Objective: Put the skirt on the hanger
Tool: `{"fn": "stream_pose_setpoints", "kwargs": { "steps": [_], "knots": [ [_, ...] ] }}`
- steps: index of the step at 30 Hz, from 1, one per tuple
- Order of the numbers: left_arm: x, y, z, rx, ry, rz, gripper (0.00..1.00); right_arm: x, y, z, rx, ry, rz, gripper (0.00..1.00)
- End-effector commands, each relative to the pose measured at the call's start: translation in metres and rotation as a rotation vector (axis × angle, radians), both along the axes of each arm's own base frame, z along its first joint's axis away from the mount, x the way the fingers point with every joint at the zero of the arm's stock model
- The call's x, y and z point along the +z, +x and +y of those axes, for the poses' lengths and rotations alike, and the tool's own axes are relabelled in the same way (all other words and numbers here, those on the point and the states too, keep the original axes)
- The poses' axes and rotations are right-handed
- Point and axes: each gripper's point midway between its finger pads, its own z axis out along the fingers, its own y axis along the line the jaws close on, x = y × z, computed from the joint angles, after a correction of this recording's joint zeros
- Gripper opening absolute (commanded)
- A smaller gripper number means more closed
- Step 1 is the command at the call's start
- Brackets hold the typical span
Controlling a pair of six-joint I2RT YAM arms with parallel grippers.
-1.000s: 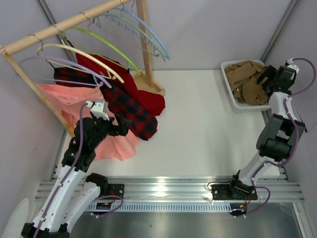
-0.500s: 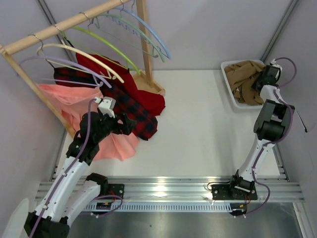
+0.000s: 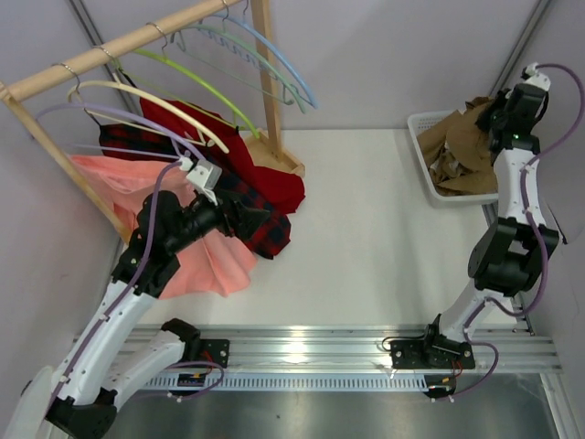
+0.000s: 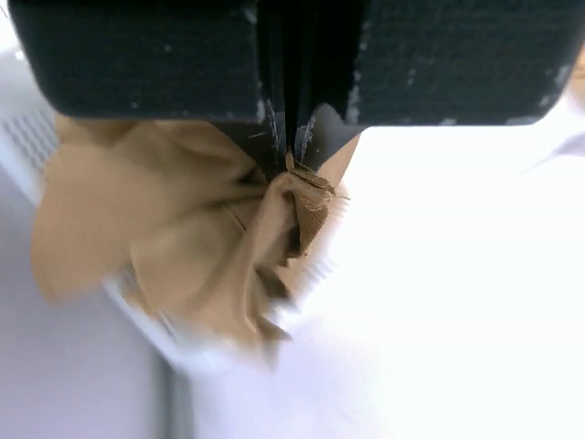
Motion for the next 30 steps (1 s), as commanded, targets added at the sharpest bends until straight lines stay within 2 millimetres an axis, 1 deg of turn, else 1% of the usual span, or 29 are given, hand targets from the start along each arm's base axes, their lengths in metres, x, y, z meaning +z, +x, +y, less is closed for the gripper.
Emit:
{"fn": "stream_pose_setpoints", "kwargs": {
  "steps": [1, 2, 3, 4, 5, 6, 7, 9, 10, 12, 13, 14, 15, 16, 18, 19, 20, 21, 22, 24, 25, 26, 27, 28, 29, 30],
  "knots": [
    [0.035, -0.013, -0.019, -0.077, -0.049, -0.1, 0.99, 0.13, -0.027, 0.042, 0.115, -0.019, -0.275, 0.0],
    [0.037, -0.014, -0.024, -0.09, -0.058, -0.101, 0.99, 0.143, -0.034, 0.047, 0.126, -0.015, -0.3, 0.0],
    [0.04, -0.015, -0.028, -0.1, -0.066, -0.105, 0.99, 0.163, -0.046, 0.052, 0.135, -0.019, -0.339, 0.0],
    [0.043, -0.015, -0.037, -0.123, -0.074, -0.102, 0.99, 0.178, -0.054, 0.056, 0.143, -0.008, -0.37, 0.0],
    [0.044, -0.016, -0.042, -0.136, -0.075, -0.099, 1.0, 0.187, -0.06, 0.065, 0.178, 0.0, -0.385, 0.0],
    [0.043, -0.015, -0.048, -0.147, -0.072, -0.093, 1.0, 0.203, -0.072, 0.073, 0.205, 0.001, -0.419, 0.0],
    [0.046, -0.017, -0.06, -0.175, -0.071, -0.093, 0.99, 0.211, -0.078, 0.081, 0.233, 0.008, -0.435, 0.0],
    [0.05, -0.013, -0.07, -0.18, -0.077, -0.112, 1.0, 0.232, -0.095, 0.104, 0.317, 0.022, -0.47, 0.0],
    [0.053, -0.013, -0.081, -0.203, -0.08, -0.117, 0.99, 0.238, -0.101, 0.112, 0.338, 0.024, -0.481, 0.0],
    [0.062, -0.011, -0.092, -0.226, -0.111, -0.128, 1.0, 0.248, -0.111, 0.132, 0.389, 0.033, -0.498, 0.0],
    [0.062, -0.011, -0.097, -0.235, -0.13, -0.106, 0.99, 0.257, -0.122, 0.141, 0.407, 0.029, -0.517, 0.0],
    [0.059, -0.006, -0.105, -0.236, -0.132, -0.087, 0.99, 0.26, -0.127, 0.148, 0.423, 0.033, -0.523, 0.0],
    [0.066, -0.007, -0.112, -0.25, -0.151, -0.097, 1.0, 0.269, -0.139, 0.162, 0.456, 0.033, -0.543, 0.0],
    [0.064, -0.006, -0.117, -0.256, -0.15, -0.09, 0.99, 0.273, -0.145, 0.17, 0.475, 0.039, -0.553, 0.0],
    [0.064, -0.003, -0.13, -0.279, -0.14, -0.088, 0.99, 0.276, -0.154, 0.183, 0.502, 0.066, -0.563, 0.0],
    [0.069, -0.006, -0.138, -0.299, -0.15, -0.106, 0.99, 0.277, -0.16, 0.198, 0.545, 0.082, -0.565, 0.0],
    [0.075, -0.007, -0.143, -0.306, -0.152, -0.116, 1.0, 0.281, -0.167, 0.208, 0.575, 0.083, -0.575, 0.0],
    [0.075, -0.005, -0.149, -0.31, -0.142, -0.122, 0.99, 0.279, -0.171, 0.217, 0.605, 0.084, -0.569, 0.0],
    [0.076, -0.008, -0.153, -0.322, -0.141, -0.129, 0.99, 0.272, -0.174, 0.234, 0.638, 0.083, -0.54, 0.0],
    [0.078, -0.008, -0.155, -0.315, -0.133, -0.144, 0.99, 0.261, -0.179, 0.245, 0.652, 0.068, -0.507, 0.0],
    [0.075, -0.005, -0.154, -0.294, -0.127, -0.143, 0.99, 0.243, -0.176, 0.254, 0.665, 0.062, -0.461, 0.0],
    [0.074, -0.004, -0.152, -0.28, -0.124, -0.144, 1.0, 0.236, -0.18, 0.259, 0.684, 0.053, -0.452, 0.0],
    [0.071, -0.002, -0.149, -0.259, -0.117, -0.143, 0.99, 0.224, -0.181, 0.266, 0.709, 0.04, -0.428, 0.0],
    [0.068, 0.006, -0.144, -0.207, -0.109, -0.137, 1.0, 0.195, -0.178, 0.272, 0.741, 0.019, -0.363, 0.0],
    [0.063, 0.008, -0.139, -0.177, -0.091, -0.123, 0.99, 0.18, -0.182, 0.283, 0.777, 0.007, -0.329, 0.0],
    [0.059, 0.012, -0.134, -0.142, -0.077, -0.109, 1.0, 0.167, -0.19, 0.287, 0.795, -0.008, -0.302, 0.0]
  ]
}}
